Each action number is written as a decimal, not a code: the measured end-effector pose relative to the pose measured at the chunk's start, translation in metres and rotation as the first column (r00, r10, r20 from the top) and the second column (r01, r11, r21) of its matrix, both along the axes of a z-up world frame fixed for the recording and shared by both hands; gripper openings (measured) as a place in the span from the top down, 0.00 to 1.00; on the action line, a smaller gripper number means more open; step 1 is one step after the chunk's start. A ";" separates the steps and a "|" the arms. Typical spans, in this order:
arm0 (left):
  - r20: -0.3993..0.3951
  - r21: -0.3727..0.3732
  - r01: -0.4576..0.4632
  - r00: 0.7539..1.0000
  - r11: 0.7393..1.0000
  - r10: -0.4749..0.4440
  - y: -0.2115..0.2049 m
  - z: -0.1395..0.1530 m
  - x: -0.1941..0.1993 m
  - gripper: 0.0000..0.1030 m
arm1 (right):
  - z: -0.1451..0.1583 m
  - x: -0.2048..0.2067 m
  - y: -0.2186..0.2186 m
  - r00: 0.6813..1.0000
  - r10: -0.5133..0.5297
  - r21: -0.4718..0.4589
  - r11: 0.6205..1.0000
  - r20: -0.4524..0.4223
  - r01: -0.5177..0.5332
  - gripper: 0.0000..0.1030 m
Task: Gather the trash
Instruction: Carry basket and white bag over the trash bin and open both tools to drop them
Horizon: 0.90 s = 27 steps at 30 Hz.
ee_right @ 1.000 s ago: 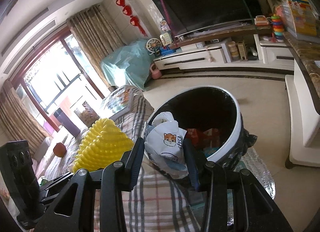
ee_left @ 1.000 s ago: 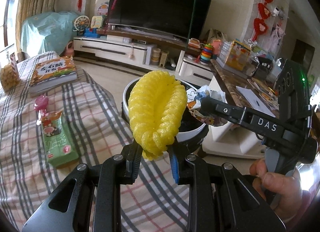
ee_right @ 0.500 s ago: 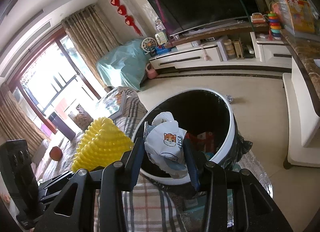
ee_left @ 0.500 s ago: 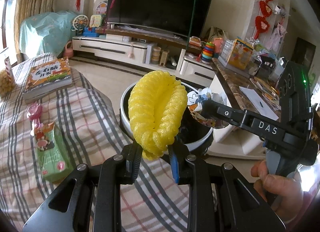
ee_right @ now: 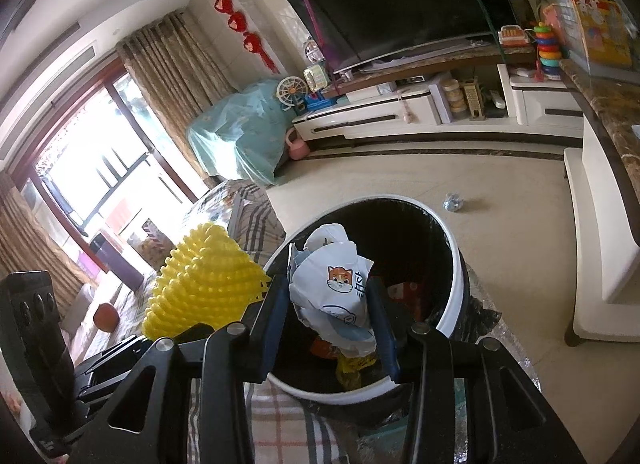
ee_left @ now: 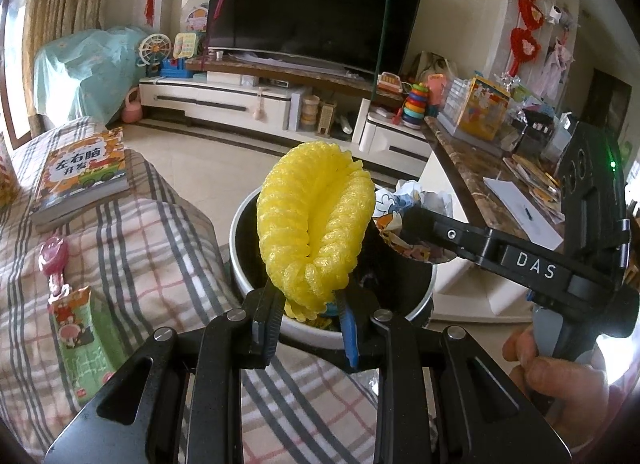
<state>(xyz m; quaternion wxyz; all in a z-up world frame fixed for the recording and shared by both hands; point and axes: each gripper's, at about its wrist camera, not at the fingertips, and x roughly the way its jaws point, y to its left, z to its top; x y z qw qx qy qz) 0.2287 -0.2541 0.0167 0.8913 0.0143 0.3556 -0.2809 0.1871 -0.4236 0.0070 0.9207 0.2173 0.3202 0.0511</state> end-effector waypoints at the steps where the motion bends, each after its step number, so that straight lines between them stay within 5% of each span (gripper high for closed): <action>1: -0.002 0.001 0.002 1.000 1.000 -0.002 -0.001 -0.001 0.001 0.77 | 0.000 0.001 -0.001 1.000 -0.001 0.000 1.000 -0.001 0.001 0.60; 27: -0.039 0.035 0.012 0.999 0.999 -0.011 -0.020 -0.014 0.022 0.77 | -0.004 0.016 -0.007 0.999 -0.013 -0.006 1.000 -0.037 0.013 0.59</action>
